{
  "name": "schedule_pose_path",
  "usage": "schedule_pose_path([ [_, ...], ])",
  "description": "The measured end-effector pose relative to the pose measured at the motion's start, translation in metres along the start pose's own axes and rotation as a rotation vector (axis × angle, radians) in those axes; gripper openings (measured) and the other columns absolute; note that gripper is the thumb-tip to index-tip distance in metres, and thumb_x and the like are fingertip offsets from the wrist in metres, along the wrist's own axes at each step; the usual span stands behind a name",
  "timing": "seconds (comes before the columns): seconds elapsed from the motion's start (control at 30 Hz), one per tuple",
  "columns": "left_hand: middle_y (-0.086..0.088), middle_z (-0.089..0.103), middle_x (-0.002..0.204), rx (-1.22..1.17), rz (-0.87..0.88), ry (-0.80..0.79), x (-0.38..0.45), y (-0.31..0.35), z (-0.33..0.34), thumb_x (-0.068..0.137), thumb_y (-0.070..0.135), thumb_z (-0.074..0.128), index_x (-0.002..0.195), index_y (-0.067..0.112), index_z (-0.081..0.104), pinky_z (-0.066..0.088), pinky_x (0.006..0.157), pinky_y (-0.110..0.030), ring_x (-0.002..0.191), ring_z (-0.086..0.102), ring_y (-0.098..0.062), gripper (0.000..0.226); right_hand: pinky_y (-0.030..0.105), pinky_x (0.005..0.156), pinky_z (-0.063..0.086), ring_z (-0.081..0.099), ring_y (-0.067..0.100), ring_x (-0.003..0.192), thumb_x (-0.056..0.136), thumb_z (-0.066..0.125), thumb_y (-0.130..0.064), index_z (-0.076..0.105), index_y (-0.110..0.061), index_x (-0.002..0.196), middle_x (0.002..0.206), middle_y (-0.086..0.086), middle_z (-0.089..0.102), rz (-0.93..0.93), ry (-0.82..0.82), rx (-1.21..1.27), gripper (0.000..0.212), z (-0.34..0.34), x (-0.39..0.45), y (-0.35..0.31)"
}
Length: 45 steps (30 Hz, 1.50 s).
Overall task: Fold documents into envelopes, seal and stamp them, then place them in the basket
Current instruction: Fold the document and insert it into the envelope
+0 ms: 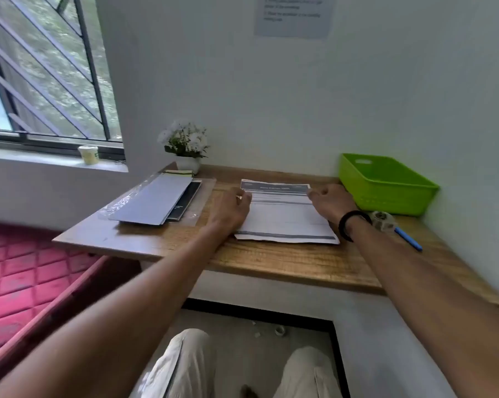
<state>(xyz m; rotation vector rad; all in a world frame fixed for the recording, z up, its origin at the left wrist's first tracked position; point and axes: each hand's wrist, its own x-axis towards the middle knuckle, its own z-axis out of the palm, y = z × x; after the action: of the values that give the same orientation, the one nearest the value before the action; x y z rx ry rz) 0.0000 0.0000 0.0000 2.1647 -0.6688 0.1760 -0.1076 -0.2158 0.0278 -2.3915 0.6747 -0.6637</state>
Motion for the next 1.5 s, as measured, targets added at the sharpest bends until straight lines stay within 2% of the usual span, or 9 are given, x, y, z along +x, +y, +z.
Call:
schedule_pose_path([
  [0.2,-0.003,0.068,0.115,-0.072,-0.109,0.157,0.015,-0.015,0.003,0.105,0.038,0.055,0.127,0.015,0.067,0.040,0.081,-0.026,0.102,0.060,-0.017,0.034,0.031,0.048,0.022,0.040,0.018,0.056,0.102,0.054,-0.028,0.041,-0.017,0.056,0.059,-0.001,0.041,-0.012,-0.033,-0.053,0.049,0.015,0.047,0.007],
  [0.37,0.002,0.067,0.109,0.029,-0.162,0.193,0.035,-0.016,0.012,0.104,0.032,0.055,0.119,0.014,0.070,0.040,0.082,-0.027,0.101,0.060,-0.016,0.028,0.032,0.059,0.035,0.050,0.026,0.063,0.101,0.054,-0.035,0.056,-0.009,0.059,0.067,0.009,0.054,-0.015,0.073,-0.110,0.049,0.031,0.069,0.024],
  [0.57,0.001,0.070,0.105,0.216,-0.187,0.119,0.062,-0.018,0.019,0.100,0.044,0.055,0.111,0.022,0.073,0.047,0.075,-0.033,0.096,0.064,-0.021,0.031,0.030,0.054,0.035,0.054,0.025,0.060,0.095,0.060,-0.035,0.058,-0.009,0.058,0.064,0.009,0.060,-0.031,0.104,-0.092,0.046,0.041,0.082,0.035],
  [0.77,-0.007,0.073,0.113,0.221,-0.203,-0.011,0.096,-0.021,0.013,0.101,0.050,0.051,0.114,0.019,0.073,0.054,0.096,-0.041,0.109,0.066,-0.030,0.040,0.041,0.073,0.057,0.070,0.024,0.075,0.089,0.068,-0.038,0.075,-0.006,0.075,0.079,0.010,0.076,-0.042,0.059,-0.033,0.036,0.043,0.093,0.042],
  [0.9,-0.007,0.071,0.125,0.165,-0.175,0.055,0.110,-0.040,0.023,0.101,0.055,0.048,0.128,0.021,0.068,0.045,0.084,-0.034,0.116,0.063,-0.030,0.048,0.028,0.064,0.045,0.058,0.003,0.064,0.093,0.073,-0.036,0.070,-0.016,0.069,0.070,-0.003,0.068,-0.037,0.054,-0.009,0.031,0.042,0.100,0.043],
  [1.07,-0.009,0.066,0.135,0.053,-0.092,0.009,0.118,-0.048,0.029,0.101,0.055,0.050,0.138,0.019,0.059,0.049,0.097,-0.041,0.125,0.060,-0.034,0.053,0.019,0.046,0.041,0.048,-0.002,0.036,0.091,0.076,-0.041,0.064,-0.013,0.061,0.045,-0.006,0.060,0.129,0.158,0.137,0.043,0.051,0.097,0.034],
  [1.33,-0.009,0.064,0.138,-0.052,-0.094,-0.024,0.115,-0.048,0.025,0.100,0.048,0.057,0.146,0.019,0.050,0.048,0.101,-0.041,0.130,0.057,-0.034,0.055,0.025,0.064,0.052,0.062,0.012,0.067,0.078,0.089,-0.034,0.074,-0.011,0.080,0.081,0.006,0.073,0.237,0.231,0.246,0.028,0.057,0.088,0.014],
  [1.43,-0.006,0.064,0.138,-0.136,-0.079,-0.018,0.114,-0.047,0.023,0.098,0.046,0.061,0.147,0.023,0.049,0.049,0.103,-0.042,0.129,0.058,-0.031,0.055,0.037,0.077,0.057,0.067,0.021,0.077,0.074,0.092,-0.035,0.077,0.001,0.094,0.096,0.018,0.077,0.270,0.241,0.287,0.044,0.053,0.086,0.016],
  [1.5,-0.004,0.064,0.137,-0.178,-0.073,-0.024,0.114,-0.049,0.022,0.097,0.045,0.064,0.146,0.023,0.050,0.049,0.105,-0.044,0.128,0.059,-0.030,0.056,0.035,0.073,0.058,0.068,0.020,0.073,0.072,0.093,-0.037,0.076,0.002,0.098,0.096,0.017,0.078,0.273,0.220,0.320,0.051,0.052,0.086,0.015],
])
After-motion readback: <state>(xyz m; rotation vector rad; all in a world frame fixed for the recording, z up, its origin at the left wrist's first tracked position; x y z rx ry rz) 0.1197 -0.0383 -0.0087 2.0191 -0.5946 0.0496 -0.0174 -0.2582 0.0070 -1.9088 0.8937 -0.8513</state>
